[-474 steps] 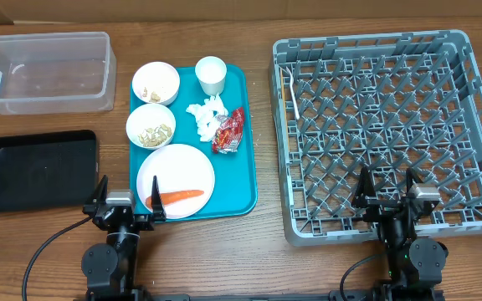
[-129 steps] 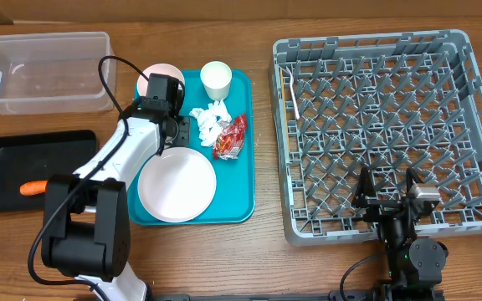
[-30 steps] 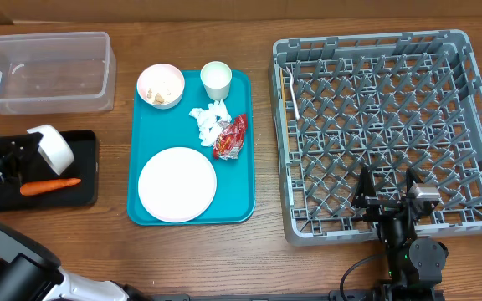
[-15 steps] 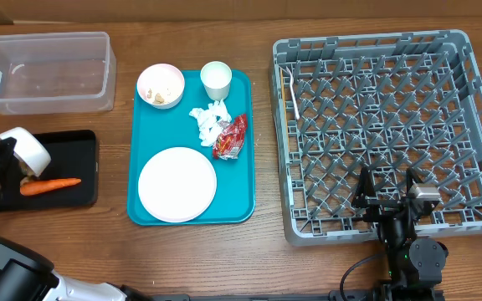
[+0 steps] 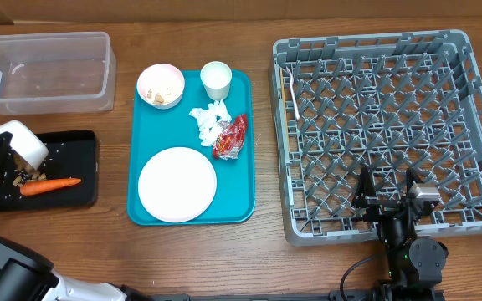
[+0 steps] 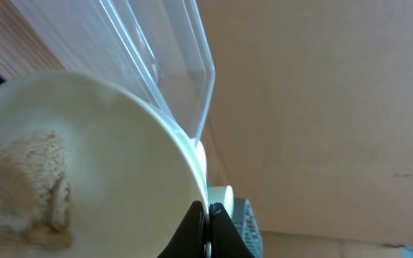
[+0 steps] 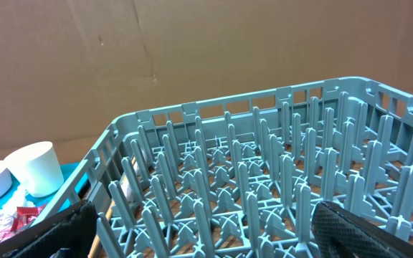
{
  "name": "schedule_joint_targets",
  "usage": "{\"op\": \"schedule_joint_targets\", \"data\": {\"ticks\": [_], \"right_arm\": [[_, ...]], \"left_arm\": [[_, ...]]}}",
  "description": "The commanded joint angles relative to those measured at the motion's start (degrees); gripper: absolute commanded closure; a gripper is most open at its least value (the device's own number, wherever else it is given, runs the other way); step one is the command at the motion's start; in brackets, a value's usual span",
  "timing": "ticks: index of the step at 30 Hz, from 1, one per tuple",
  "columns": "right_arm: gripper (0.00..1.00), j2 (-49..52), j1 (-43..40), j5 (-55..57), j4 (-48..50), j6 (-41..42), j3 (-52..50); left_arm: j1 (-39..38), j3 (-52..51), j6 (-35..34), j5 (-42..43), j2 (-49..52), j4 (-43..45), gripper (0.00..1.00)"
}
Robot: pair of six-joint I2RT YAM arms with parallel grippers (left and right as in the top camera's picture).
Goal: Sort waste into correct bins and load items into the dishwasher rack
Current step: 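Tilt the bowl with the left gripper to dump scraps onto the black tray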
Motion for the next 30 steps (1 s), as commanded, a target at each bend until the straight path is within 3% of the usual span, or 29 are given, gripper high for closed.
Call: {"op": "schedule_joint_targets", "data": {"ticks": [1, 16, 20, 23, 25, 30], "right_arm": [[0.0, -0.4, -0.1, 0.8, 0.3, 0.3, -0.6], [0.0, -0.4, -0.1, 0.8, 0.3, 0.3, -0.6], [0.0, -0.4, -0.1, 0.8, 0.3, 0.3, -0.6], [0.0, -0.4, -0.1, 0.8, 0.3, 0.3, -0.6], [0.0, -0.4, -0.1, 0.8, 0.3, 0.3, -0.6], [0.0, -0.4, -0.1, 0.8, 0.3, 0.3, -0.6]], "left_arm": [[-0.1, 0.0, -5.8, 4.9, 2.7, 0.5, 0.96], [-0.1, 0.0, -6.3, 10.5, 7.7, 2.3, 0.96], [-0.1, 0.0, -13.6, 8.8, 7.7, -1.2, 0.96], [-0.1, 0.0, -14.6, 6.5, 7.7, -0.2, 0.96], [-0.1, 0.0, -14.1, 11.0, 7.7, 1.1, 0.96], [-0.1, 0.0, -17.0, 11.5, 7.7, 3.4, 0.96]]}}
